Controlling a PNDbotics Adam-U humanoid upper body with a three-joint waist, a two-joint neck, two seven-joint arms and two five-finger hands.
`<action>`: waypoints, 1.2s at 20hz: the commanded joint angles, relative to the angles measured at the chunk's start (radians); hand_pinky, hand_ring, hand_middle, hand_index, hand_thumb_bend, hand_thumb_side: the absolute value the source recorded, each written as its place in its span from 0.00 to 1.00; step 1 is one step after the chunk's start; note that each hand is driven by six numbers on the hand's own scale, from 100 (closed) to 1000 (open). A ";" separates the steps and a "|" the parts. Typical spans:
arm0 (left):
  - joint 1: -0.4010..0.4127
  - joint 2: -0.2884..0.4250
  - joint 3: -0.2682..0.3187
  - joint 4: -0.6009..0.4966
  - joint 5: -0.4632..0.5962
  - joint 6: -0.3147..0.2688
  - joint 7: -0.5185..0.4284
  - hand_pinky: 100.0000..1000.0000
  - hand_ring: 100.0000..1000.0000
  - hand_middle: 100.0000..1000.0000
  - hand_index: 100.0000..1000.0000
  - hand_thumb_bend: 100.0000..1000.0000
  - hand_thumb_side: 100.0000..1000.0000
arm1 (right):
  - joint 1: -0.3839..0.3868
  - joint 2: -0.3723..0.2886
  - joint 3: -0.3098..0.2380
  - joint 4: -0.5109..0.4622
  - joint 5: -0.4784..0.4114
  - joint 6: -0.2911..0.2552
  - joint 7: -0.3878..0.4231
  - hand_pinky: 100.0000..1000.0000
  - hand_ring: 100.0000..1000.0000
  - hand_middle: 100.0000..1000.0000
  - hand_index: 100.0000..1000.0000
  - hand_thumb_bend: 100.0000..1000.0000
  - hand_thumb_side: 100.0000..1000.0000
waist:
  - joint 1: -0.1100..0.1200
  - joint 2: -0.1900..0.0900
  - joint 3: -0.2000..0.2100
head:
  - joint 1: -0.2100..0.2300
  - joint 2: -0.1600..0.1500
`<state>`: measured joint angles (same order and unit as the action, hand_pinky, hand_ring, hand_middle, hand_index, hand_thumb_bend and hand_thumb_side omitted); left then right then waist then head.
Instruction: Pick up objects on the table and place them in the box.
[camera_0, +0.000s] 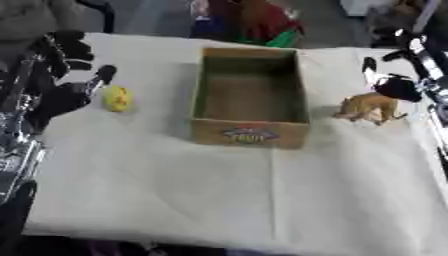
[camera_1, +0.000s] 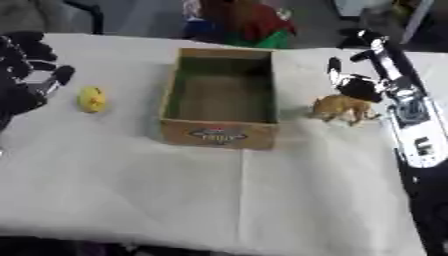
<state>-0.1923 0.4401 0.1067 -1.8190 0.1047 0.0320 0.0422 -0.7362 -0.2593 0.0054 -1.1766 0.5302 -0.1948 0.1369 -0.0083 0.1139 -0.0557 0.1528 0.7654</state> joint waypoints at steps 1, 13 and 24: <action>-0.008 0.020 0.007 -0.015 -0.003 -0.003 -0.004 0.64 0.62 0.55 0.73 0.50 0.00 | -0.021 -0.022 -0.009 -0.009 -0.004 0.001 -0.004 0.68 0.82 0.65 0.86 0.00 0.00 | 0.002 -0.015 0.000 | 0.004 0.005; -0.013 0.047 0.010 -0.001 -0.057 0.033 -0.038 0.65 0.64 0.57 0.76 0.36 0.00 | -0.020 -0.020 -0.008 -0.009 -0.004 0.000 -0.004 0.68 0.82 0.65 0.86 0.00 0.00 | 0.004 -0.015 -0.002 | 0.006 0.005; -0.077 0.270 -0.056 0.180 -0.219 0.091 -0.110 0.65 0.63 0.56 0.76 0.37 0.00 | -0.016 -0.018 -0.004 -0.008 -0.003 -0.002 0.003 0.68 0.82 0.64 0.86 0.00 0.00 | 0.014 -0.019 -0.013 | 0.008 0.005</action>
<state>-0.2547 0.6480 0.0566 -1.6537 -0.0937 0.1205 -0.0599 -0.7345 -0.2591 0.0061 -1.1765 0.5299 -0.1953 0.1384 0.0027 0.1104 -0.0689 0.1574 0.7654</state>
